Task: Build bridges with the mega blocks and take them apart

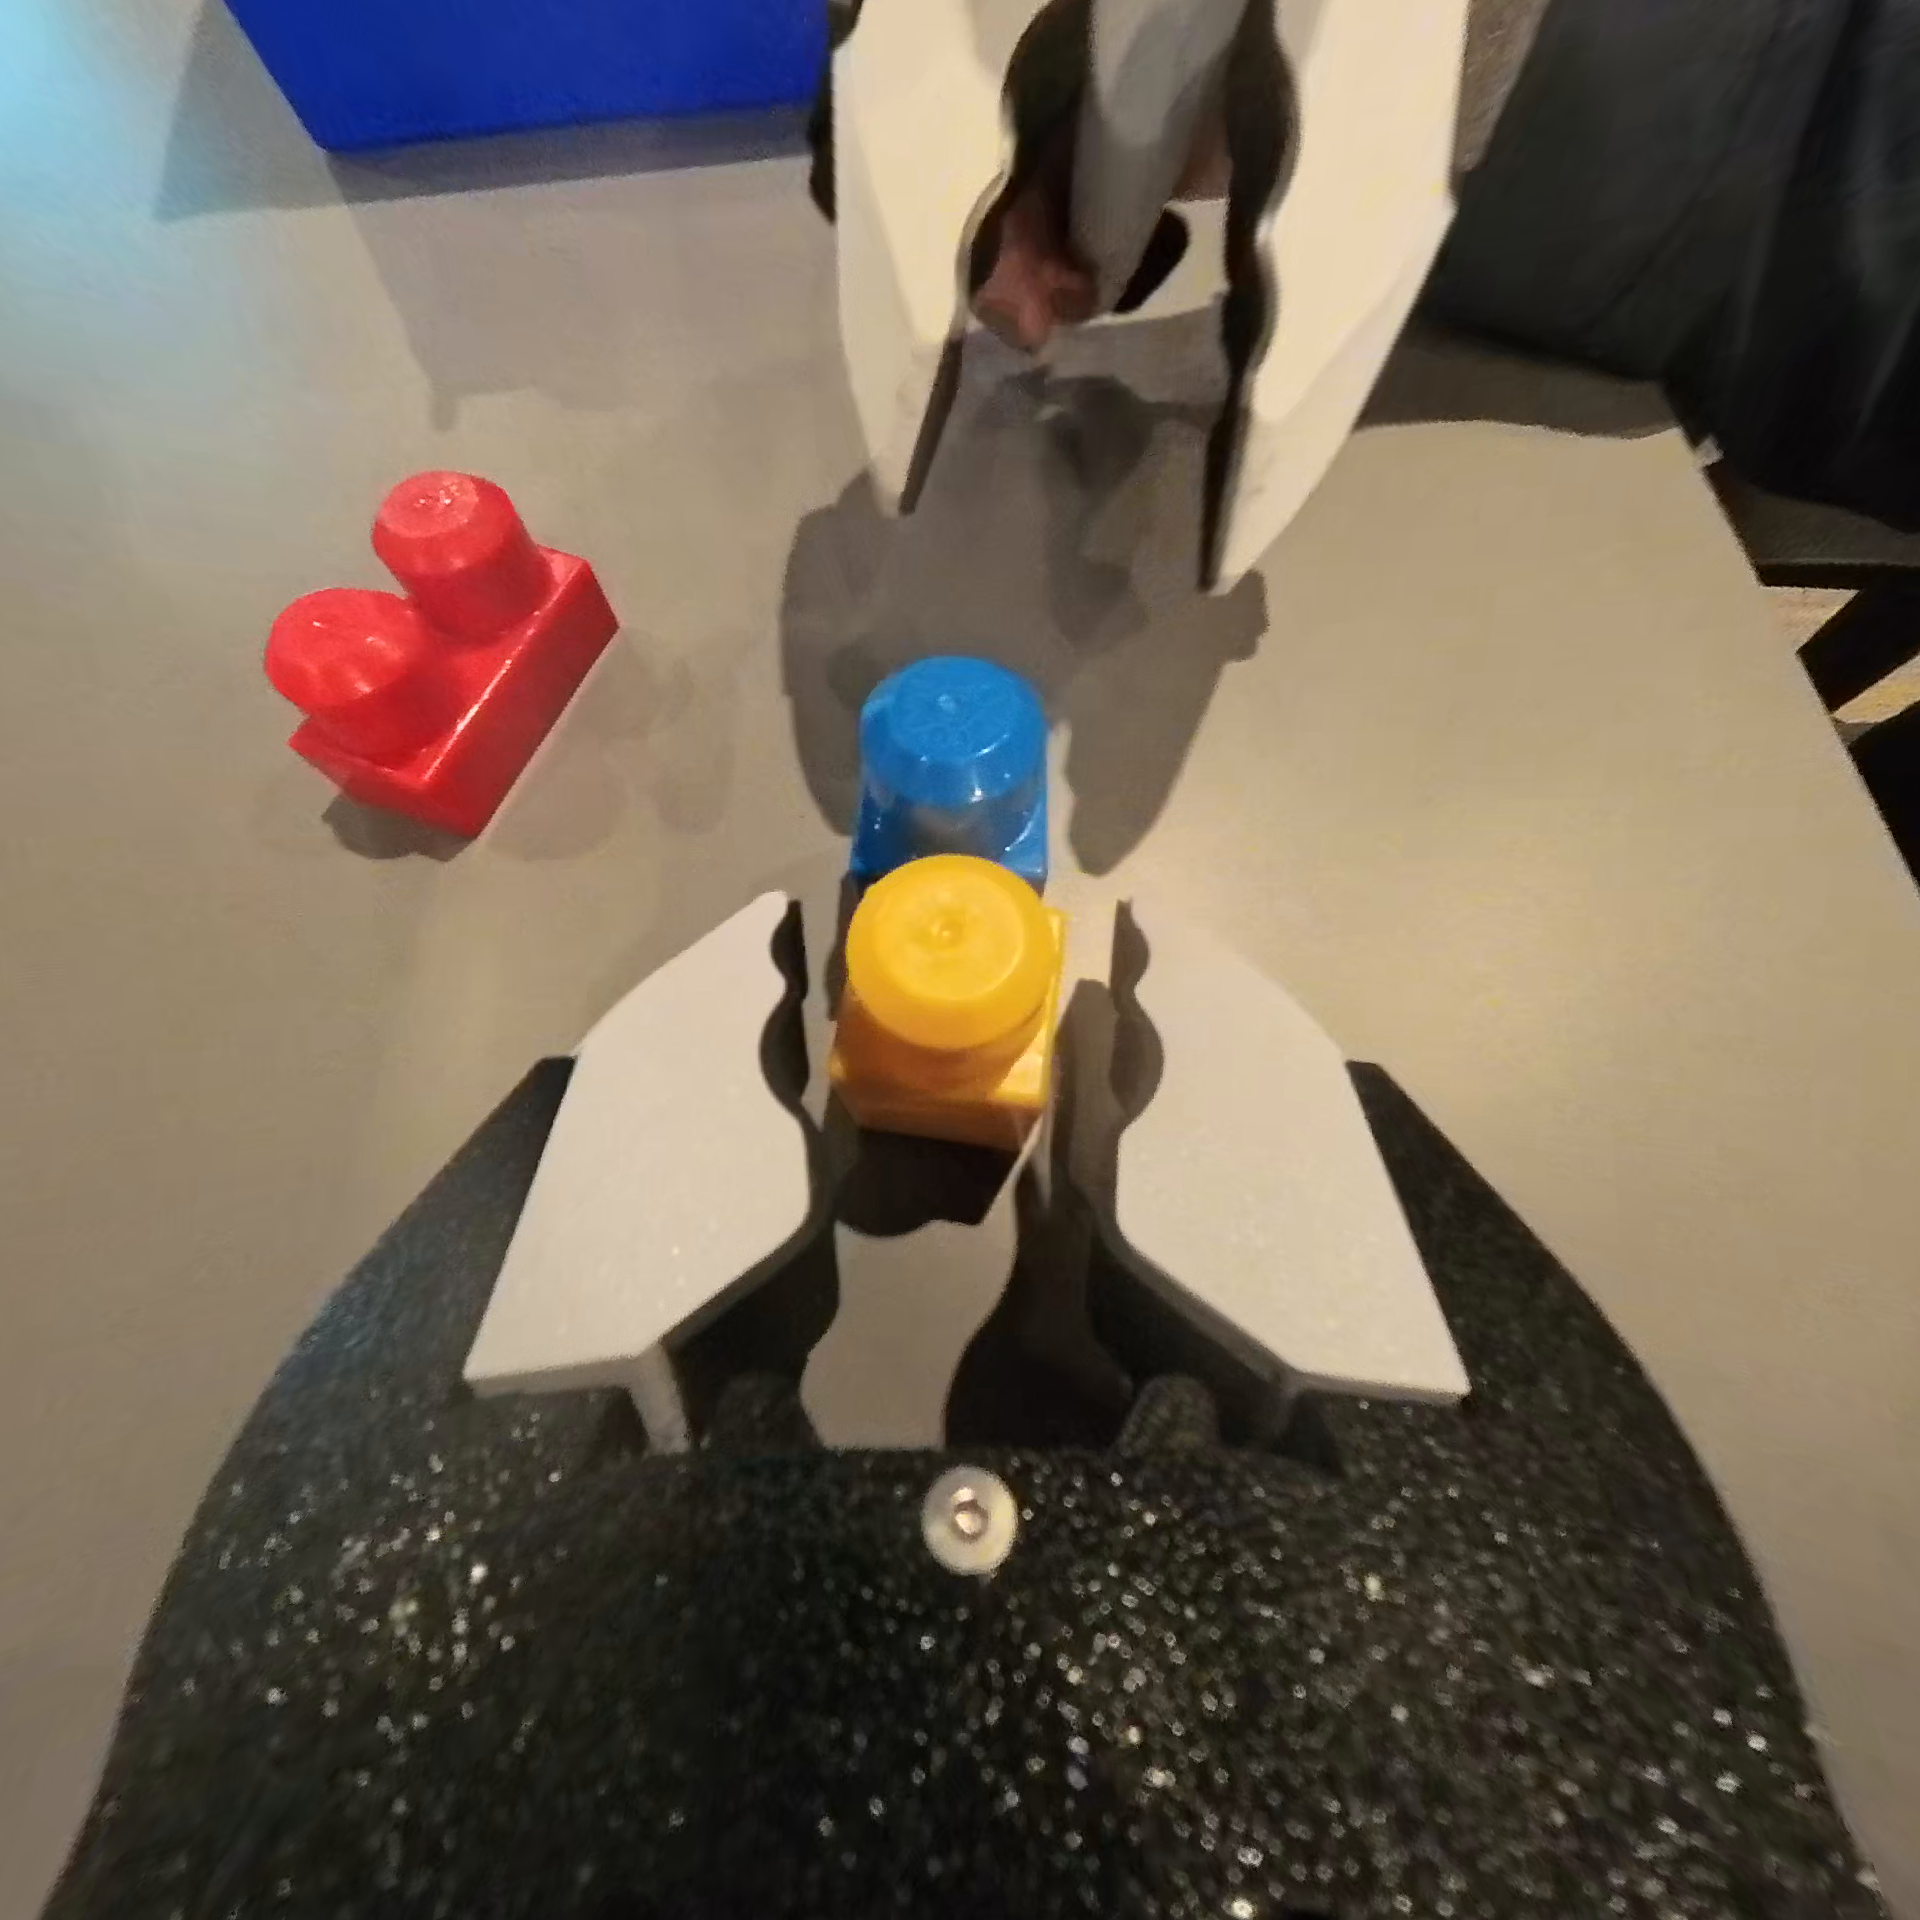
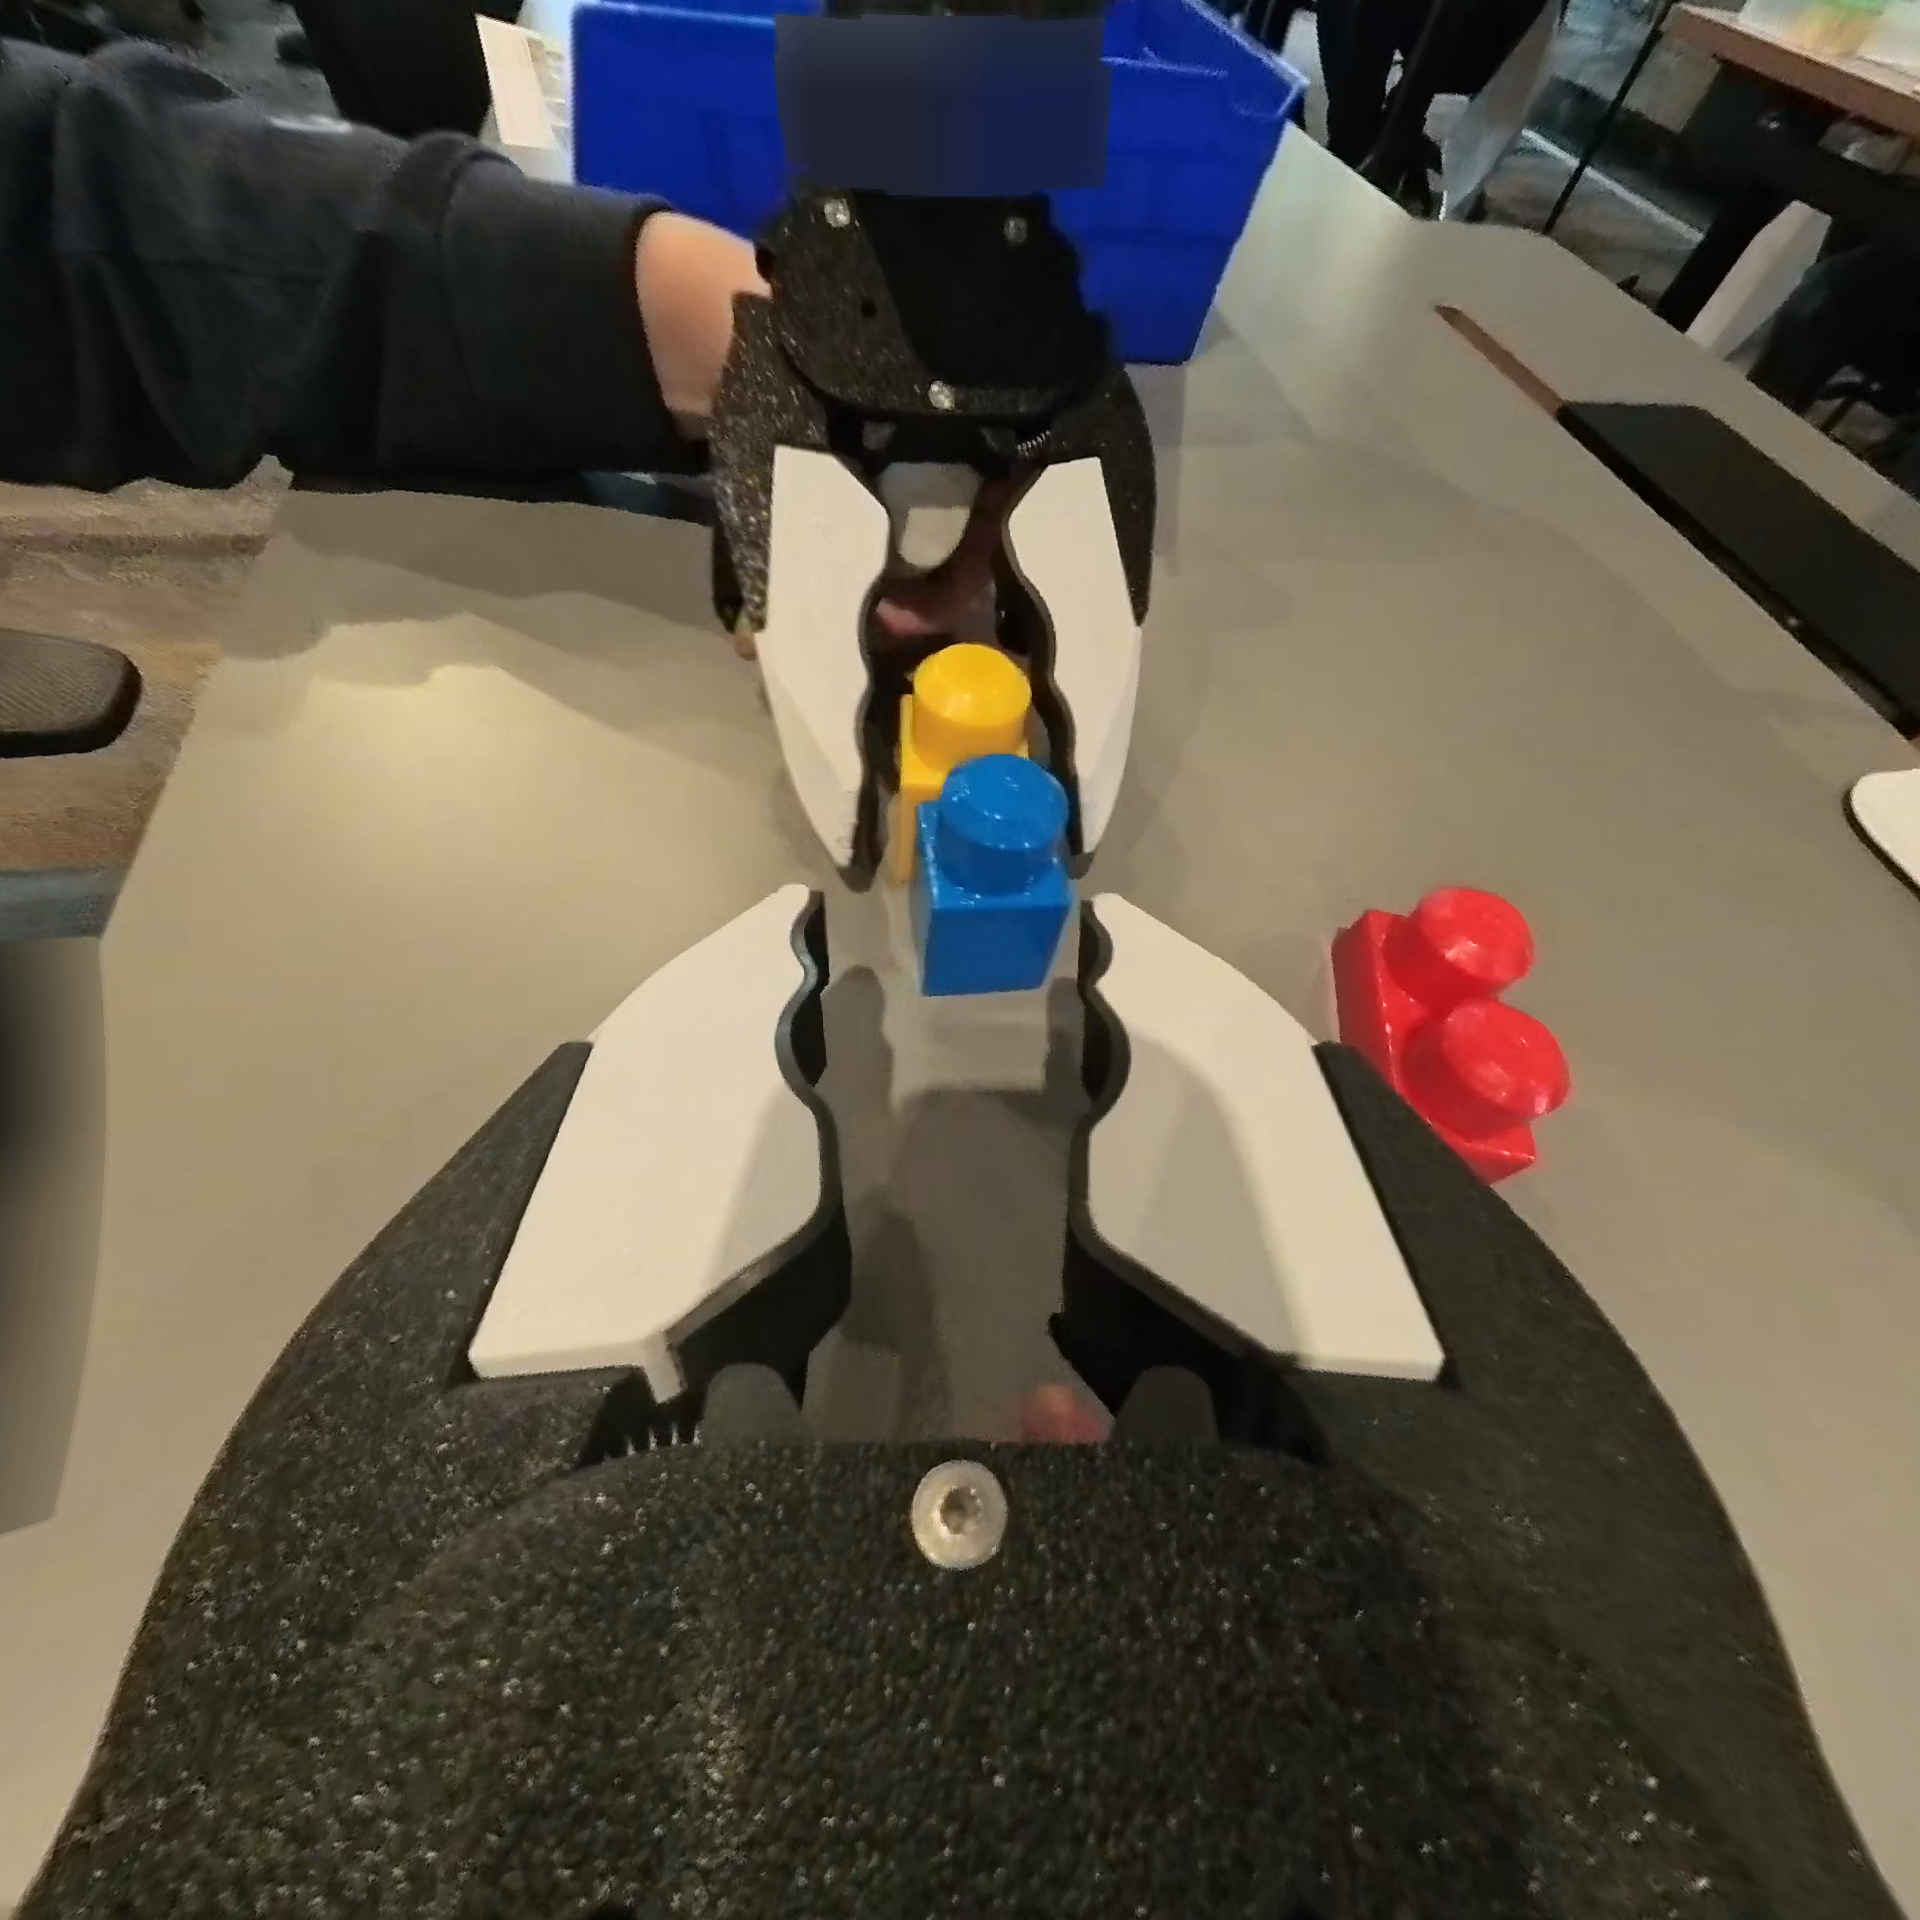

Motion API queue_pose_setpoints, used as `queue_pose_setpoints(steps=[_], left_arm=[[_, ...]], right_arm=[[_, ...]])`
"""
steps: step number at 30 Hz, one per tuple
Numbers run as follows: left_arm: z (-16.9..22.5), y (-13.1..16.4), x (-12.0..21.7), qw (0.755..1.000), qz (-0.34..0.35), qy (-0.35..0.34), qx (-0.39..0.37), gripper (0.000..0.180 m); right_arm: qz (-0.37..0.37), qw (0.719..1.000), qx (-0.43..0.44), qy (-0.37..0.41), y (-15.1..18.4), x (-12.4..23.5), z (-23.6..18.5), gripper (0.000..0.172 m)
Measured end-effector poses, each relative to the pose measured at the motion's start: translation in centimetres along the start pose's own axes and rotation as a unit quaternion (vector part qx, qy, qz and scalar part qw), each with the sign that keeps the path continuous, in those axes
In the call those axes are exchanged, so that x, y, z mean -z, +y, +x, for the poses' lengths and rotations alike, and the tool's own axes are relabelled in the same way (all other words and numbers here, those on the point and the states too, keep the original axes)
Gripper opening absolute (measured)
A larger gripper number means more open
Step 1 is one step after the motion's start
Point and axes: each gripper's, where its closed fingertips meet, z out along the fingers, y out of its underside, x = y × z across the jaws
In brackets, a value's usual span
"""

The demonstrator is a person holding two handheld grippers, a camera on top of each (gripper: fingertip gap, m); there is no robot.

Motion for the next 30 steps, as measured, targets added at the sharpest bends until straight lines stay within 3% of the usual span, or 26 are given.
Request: queue_pose_setpoints(steps=[1,6,14,23,30], left_arm=[[-0.1,0.0,0.0,1.0,0.0,-0.006,-0.01,0.055],[0.1,0.3,0.1,0.998,-0.006,-0.029,-0.062,0.054],[-0.1,-0.5,0.5,0.999,0.025,-0.024,-0.038,0.059],[0.0,-0.5,0.0,0.999,0.015,-0.025,-0.037,0.058],[0.2,-0.8,0.4,0.999,0.031,-0.019,-0.034,0.059]], right_arm=[[-0.003,1.0,0.002,0.002,-0.3,0.1,-0.3,0.046],[-0.006,1.0,0.023,0.014,-1.0,0.9,-2.4,0.049],[0.04,0.998,0.008,0.049,-2.1,1.5,-4.0,0.051],[0.141,0.983,-0.021,0.113,-4.8,3.6,-5.2,0.05],[0.158,0.98,-0.029,0.117,-5.0,4.2,-6.0,0.049]])
